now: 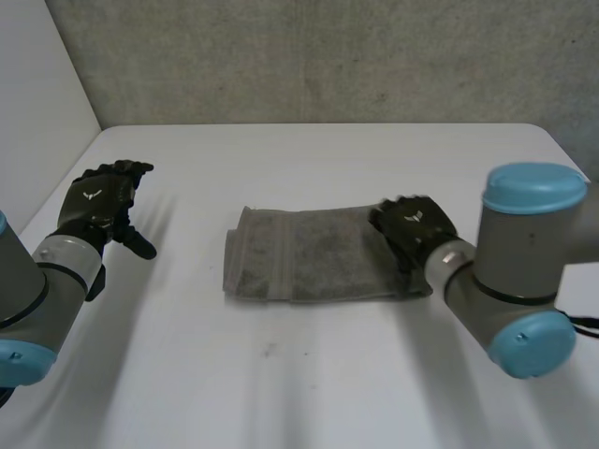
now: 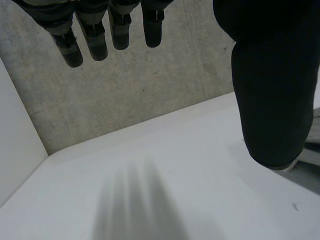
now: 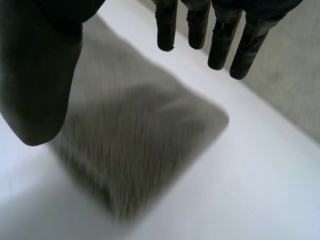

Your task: Fold the towel.

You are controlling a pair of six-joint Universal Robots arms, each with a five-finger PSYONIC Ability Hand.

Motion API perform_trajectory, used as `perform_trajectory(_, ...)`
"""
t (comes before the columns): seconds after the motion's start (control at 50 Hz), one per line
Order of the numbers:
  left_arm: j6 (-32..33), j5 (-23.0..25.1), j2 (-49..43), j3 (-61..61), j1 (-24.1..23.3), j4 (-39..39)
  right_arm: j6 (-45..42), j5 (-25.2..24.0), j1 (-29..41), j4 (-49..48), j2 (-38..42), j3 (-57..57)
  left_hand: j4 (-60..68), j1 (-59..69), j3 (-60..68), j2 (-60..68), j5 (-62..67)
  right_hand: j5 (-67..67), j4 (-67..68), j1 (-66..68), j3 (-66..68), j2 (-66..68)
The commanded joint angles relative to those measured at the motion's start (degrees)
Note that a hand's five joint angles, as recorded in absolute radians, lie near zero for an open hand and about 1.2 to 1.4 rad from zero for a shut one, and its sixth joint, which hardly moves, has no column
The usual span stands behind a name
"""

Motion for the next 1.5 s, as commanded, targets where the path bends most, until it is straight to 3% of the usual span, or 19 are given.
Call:
perform_trajectory(0.02, 0.1, 0.0, -0.4, -0.2, -0.8, 0.3, -2.3, -1.9, -4.1, -2.6, 1.8, 5.2, 0.5, 0.0, 0.5, 0.5, -1.8, 20.0, 18.6, 20.2, 19.6, 19.3)
perform_trajectory(0.04, 0.1, 0.0, -0.4, -0.2, -0.8, 0.3, -2.7, -1.9, -4.5, -3.8, 2.0, 5.7, 0.5, 0.0, 0.5, 0.5, -1.8, 36.9, 35.4, 37.0, 36.4, 36.2)
perform_trajectory(0.06, 0.1, 0.0, -0.4, -0.2, -0.8, 0.3, -2.7, -1.9, -4.5, -3.8, 2.0, 5.7, 0.5, 0.0, 0.5, 0.5, -1.8, 37.0, 35.6, 37.2, 36.6, 36.3)
perform_trajectory(0.1, 0.1, -0.1, -0.4, -0.3, -0.9, 0.3, -3.3, -1.7, -5.3, -6.0, 2.1, 6.3, 0.5, 0.0, 0.5, 0.5, -1.8, 66.3, 64.8, 66.4, 65.9, 65.6)
perform_trajectory(0.28, 0.1, -0.2, 0.7, 0.8, -2.4, -0.3, -11.7, -0.5, -4.6, -7.1, 1.0, 0.1, 0.5, 0.0, 0.5, 0.5, -1.8, 66.4, 64.9, 66.6, 66.0, 65.7)
perform_trajectory(0.38, 0.4, -0.3, 2.8, 3.9, -5.0, -0.5, -20.0, -1.8, 6.2, -7.4, 1.7, -8.8, 0.5, 0.0, 0.5, 0.5, -1.8, 66.4, 64.9, 66.6, 66.0, 65.7)
perform_trajectory(0.42, 0.2, -0.3, 3.9, 5.6, -5.7, -1.1, -24.8, -2.8, 14.5, -6.1, 6.4, -17.4, 0.5, 0.0, 0.5, 0.5, -1.8, 66.4, 64.9, 66.6, 66.0, 65.7)
perform_trajectory(0.48, 0.1, -0.3, 5.0, 8.9, -6.9, -3.8, -28.7, -5.2, 19.8, -2.2, 12.2, -24.5, 0.5, 0.0, 0.5, 0.5, -1.8, 66.4, 64.9, 66.6, 66.0, 65.7)
perform_trajectory(0.66, -1.4, -4.5, 0.8, 23.9, -12.4, -16.7, -30.1, -5.2, 24.9, 13.4, 23.8, -37.2, 0.5, 0.0, 0.5, 0.5, -1.8, 66.4, 64.9, 66.6, 66.0, 65.7)
perform_trajectory(0.7, -2.6, -6.1, -0.4, 26.4, -12.9, -18.7, -28.0, -3.9, 24.8, 14.1, 23.4, -38.0, 0.5, 0.0, 0.5, 0.5, -1.8, 57.5, 56.1, 57.7, 57.1, 56.9)
perform_trajectory(0.74, -3.8, -7.1, -1.5, 29.0, -13.2, -20.5, -16.9, -1.7, 23.4, 12.6, 20.0, -37.4, 0.5, 0.0, 0.5, 0.5, -1.8, 0.4, -1.0, 0.6, 0.0, -0.3)
perform_trajectory(0.76, -4.8, -7.8, -2.9, 31.3, -13.5, -21.9, -16.9, -1.7, 23.4, 12.6, 20.0, -37.3, 0.5, 0.0, 0.5, 0.5, -1.8, 0.2, -1.3, 0.3, -0.2, -0.5)
perform_trajectory(0.78, -5.7, -8.0, -4.4, 33.5, -13.7, -23.1, -8.7, -1.1, 22.1, 11.3, 16.9, -36.3, 0.5, 0.0, 0.5, 0.5, -1.8, -3.6, -5.1, -3.4, -4.0, -4.3)
perform_trajectory(0.8, -5.7, -8.0, -4.4, 33.5, -13.7, -23.1, 0.0, -0.9, 20.3, 10.1, 13.6, -34.3, 0.5, 0.0, 0.5, 0.5, -1.8, -3.6, -5.1, -3.4, -4.0, -4.3)
perform_trajectory(0.9, -6.8, -8.3, -10.9, 38.4, -16.3, -26.0, 16.2, -1.4, 14.1, 8.4, 6.6, -28.0, 0.5, 0.0, 0.5, 0.5, -1.8, -3.6, -5.1, -3.4, -4.0, -4.3)
perform_trajectory(1.08, -6.8, -8.3, -20.2, 36.9, -19.8, -26.2, 17.1, -1.1, 9.0, 9.4, 8.1, -26.4, 0.5, 0.0, 0.5, 0.5, -1.8, -3.6, -5.1, -3.4, -4.0, -4.3)
perform_trajectory(1.32, -6.6, -8.4, -26.6, 33.3, -21.0, -25.9, 14.9, -1.5, 8.8, 17.3, 25.1, -37.2, 0.5, 0.0, 0.5, 0.5, -1.8, -3.6, -5.1, -3.4, -4.0, -4.3)
perform_trajectory(1.4, -6.7, -8.6, -23.4, 33.7, -20.9, -26.0, 13.2, -0.7, 9.0, 19.1, 24.4, -38.6, 0.5, 0.0, 0.5, 0.5, -1.8, -3.6, -5.1, -3.4, -4.0, -4.3)
perform_trajectory(1.5, -6.7, -11.4, -15.1, 34.4, -20.7, -25.9, 13.6, -0.1, 8.6, 17.1, 10.6, -37.3, 0.5, 0.0, 0.5, 0.5, -1.8, -3.6, -5.1, -3.4, -4.0, -4.3)
